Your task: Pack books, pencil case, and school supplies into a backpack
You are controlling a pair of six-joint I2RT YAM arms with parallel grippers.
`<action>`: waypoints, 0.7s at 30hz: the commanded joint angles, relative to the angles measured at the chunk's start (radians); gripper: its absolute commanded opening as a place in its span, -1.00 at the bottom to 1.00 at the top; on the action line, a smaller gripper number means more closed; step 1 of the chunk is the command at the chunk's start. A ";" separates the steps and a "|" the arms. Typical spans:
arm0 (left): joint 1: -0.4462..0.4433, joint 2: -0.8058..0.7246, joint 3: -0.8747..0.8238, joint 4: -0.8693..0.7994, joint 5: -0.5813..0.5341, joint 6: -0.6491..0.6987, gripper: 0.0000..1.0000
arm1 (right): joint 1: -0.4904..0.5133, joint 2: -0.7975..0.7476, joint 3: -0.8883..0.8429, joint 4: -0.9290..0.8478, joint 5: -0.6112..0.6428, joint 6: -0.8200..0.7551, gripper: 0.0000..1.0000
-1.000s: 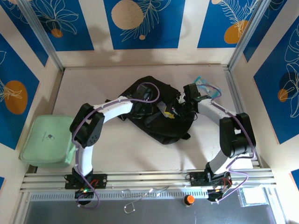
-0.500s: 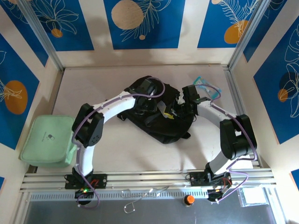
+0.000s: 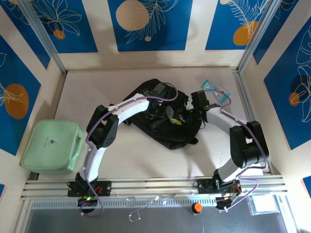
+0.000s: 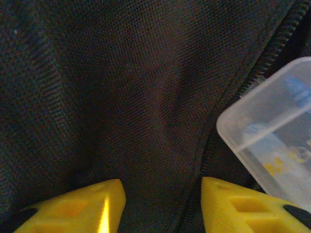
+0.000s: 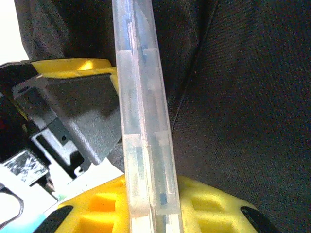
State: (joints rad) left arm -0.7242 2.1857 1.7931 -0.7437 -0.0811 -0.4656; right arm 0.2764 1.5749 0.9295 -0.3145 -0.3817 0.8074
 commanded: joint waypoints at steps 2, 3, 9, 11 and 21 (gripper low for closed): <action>0.012 0.103 -0.045 -0.071 -0.049 -0.036 -0.39 | -0.023 -0.005 -0.067 -0.228 0.095 0.033 -0.94; 0.013 0.096 -0.051 -0.062 -0.044 -0.042 -0.49 | -0.025 -0.007 -0.069 -0.235 0.098 0.029 -0.94; 0.040 0.014 -0.084 0.010 0.021 -0.047 -0.77 | -0.029 -0.009 -0.073 -0.245 0.093 0.016 -0.94; 0.047 -0.012 -0.088 0.029 0.056 -0.030 -0.80 | -0.029 -0.005 -0.066 -0.247 0.082 0.007 -0.94; 0.049 -0.164 -0.161 0.159 0.175 0.053 -0.88 | -0.011 0.064 0.019 -0.252 -0.051 -0.035 -0.93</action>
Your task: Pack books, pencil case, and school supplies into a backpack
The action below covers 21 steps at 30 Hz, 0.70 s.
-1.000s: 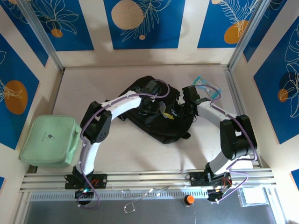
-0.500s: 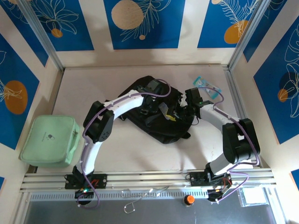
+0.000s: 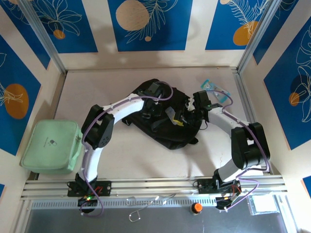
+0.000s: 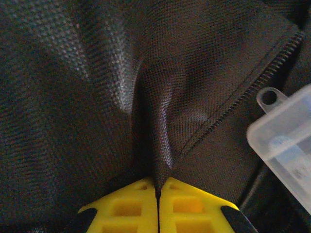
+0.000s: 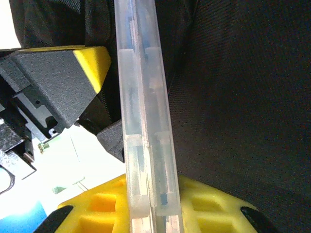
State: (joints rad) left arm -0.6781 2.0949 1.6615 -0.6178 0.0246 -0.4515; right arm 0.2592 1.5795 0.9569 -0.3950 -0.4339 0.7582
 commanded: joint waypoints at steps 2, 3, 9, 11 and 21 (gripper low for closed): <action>0.003 -0.100 -0.058 0.068 0.094 0.049 -0.88 | 0.017 0.063 0.010 -0.176 -0.008 0.008 -0.93; 0.003 -0.116 -0.073 0.085 0.103 0.052 -0.88 | 0.021 0.065 0.018 -0.174 -0.023 0.006 -0.93; 0.003 -0.183 -0.142 0.162 0.141 0.071 -0.87 | 0.029 0.085 0.032 -0.117 -0.110 0.038 -0.93; 0.002 -0.185 -0.143 0.162 0.149 0.078 -0.86 | 0.036 0.094 0.038 -0.072 -0.134 0.049 -0.93; 0.003 -0.179 -0.155 0.146 0.112 0.071 -0.82 | 0.042 0.238 0.149 0.165 -0.137 0.118 -0.63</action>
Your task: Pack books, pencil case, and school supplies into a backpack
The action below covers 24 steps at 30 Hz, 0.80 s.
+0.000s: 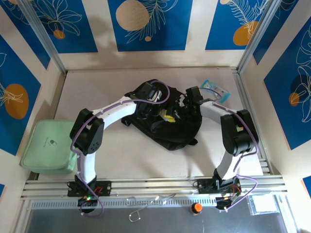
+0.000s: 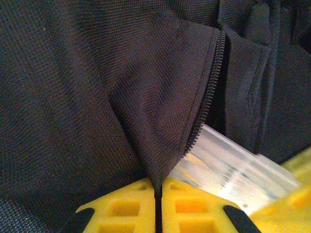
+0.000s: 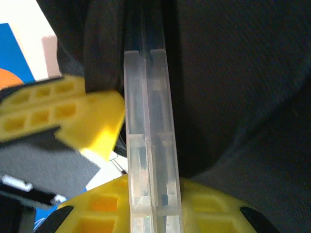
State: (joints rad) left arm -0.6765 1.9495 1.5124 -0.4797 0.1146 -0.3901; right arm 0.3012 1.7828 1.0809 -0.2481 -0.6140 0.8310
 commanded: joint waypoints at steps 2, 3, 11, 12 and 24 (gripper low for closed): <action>0.001 -0.035 -0.007 0.003 0.013 0.005 -0.81 | -0.007 0.012 0.020 0.016 0.070 0.042 -0.54; 0.000 -0.034 -0.008 0.002 0.013 0.004 -0.80 | -0.010 -0.016 0.000 0.032 0.071 0.041 -0.44; 0.000 -0.027 -0.006 0.013 0.034 -0.002 -0.77 | -0.034 -0.242 -0.178 0.046 0.076 -0.002 0.09; 0.001 -0.025 -0.004 0.013 0.037 -0.001 -0.77 | -0.035 -0.255 -0.191 0.043 0.081 0.001 0.07; 0.001 -0.039 -0.014 0.005 0.043 0.005 -0.75 | 0.002 -0.075 -0.051 0.087 0.134 0.045 -0.75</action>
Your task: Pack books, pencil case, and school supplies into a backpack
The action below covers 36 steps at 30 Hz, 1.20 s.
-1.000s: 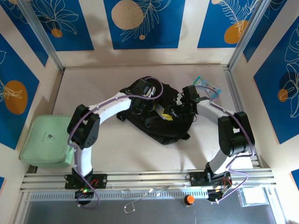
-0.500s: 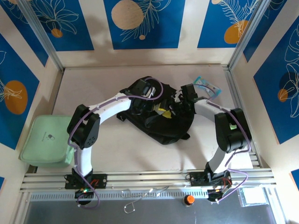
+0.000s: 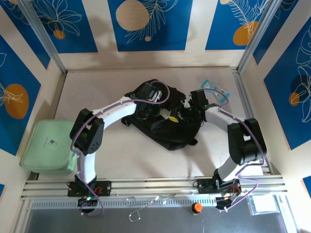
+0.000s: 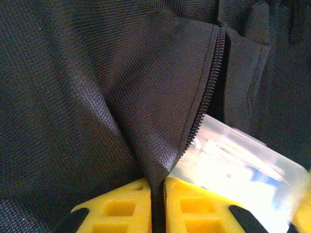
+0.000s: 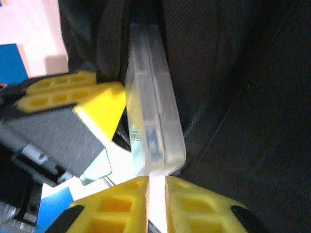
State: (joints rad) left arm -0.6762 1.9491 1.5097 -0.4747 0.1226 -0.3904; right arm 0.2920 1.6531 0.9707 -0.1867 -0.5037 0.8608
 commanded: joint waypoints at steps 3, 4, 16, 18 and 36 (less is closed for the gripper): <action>0.000 -0.040 -0.008 -0.004 0.038 0.004 -0.75 | 0.025 0.138 0.121 0.071 0.040 0.043 -0.82; 0.000 -0.041 -0.006 -0.006 0.038 0.004 -0.75 | 0.028 0.161 0.135 0.095 0.040 0.051 -0.84; 0.041 -0.151 -0.030 -0.026 0.101 -0.026 -0.11 | -0.018 -0.044 -0.060 0.205 0.058 0.044 -0.53; 0.060 -0.196 -0.062 -0.014 0.100 -0.039 0.07 | -0.020 -0.120 -0.072 0.110 0.104 -0.033 -0.41; 0.325 -0.564 -0.449 0.052 -0.067 -0.180 0.87 | 0.361 -0.020 0.330 -0.405 0.505 -0.529 0.02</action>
State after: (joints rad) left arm -0.3733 1.4429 1.0981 -0.4541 0.0574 -0.5537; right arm 0.6163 1.5677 1.2362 -0.4889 -0.0391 0.4492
